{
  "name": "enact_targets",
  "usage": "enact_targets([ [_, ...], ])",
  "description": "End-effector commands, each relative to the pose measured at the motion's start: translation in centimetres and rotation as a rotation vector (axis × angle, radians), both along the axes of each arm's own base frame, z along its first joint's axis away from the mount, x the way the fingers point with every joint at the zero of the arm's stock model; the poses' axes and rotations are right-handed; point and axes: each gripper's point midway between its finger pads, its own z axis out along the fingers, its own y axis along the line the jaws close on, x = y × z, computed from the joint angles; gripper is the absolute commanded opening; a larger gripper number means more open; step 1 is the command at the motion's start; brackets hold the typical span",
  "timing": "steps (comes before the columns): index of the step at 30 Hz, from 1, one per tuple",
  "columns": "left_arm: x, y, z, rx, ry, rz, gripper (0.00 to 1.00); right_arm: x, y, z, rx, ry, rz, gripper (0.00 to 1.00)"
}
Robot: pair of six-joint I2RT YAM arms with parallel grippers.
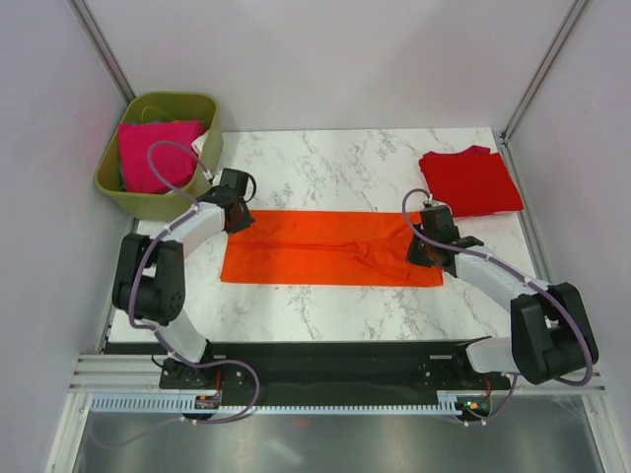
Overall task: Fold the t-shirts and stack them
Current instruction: Fold the tshirt
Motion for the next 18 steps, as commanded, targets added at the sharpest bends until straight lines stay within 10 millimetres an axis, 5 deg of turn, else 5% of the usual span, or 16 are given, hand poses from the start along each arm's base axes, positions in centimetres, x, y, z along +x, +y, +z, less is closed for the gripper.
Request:
enact_targets([
  [1,1.4,0.4,-1.0,-0.02,0.055,0.024,0.02,1.4,-0.5,0.5,-0.047,-0.02,-0.011,0.0],
  [9,2.3,0.8,-4.3,0.001,0.16,0.064,0.02,2.0,-0.9,-2.0,-0.103,0.053,-0.031,0.0],
  [18,-1.6,1.8,-7.8,0.011,0.289,0.141,0.02,4.3,-1.8,-5.1,-0.156,0.117,-0.098,0.0],
])
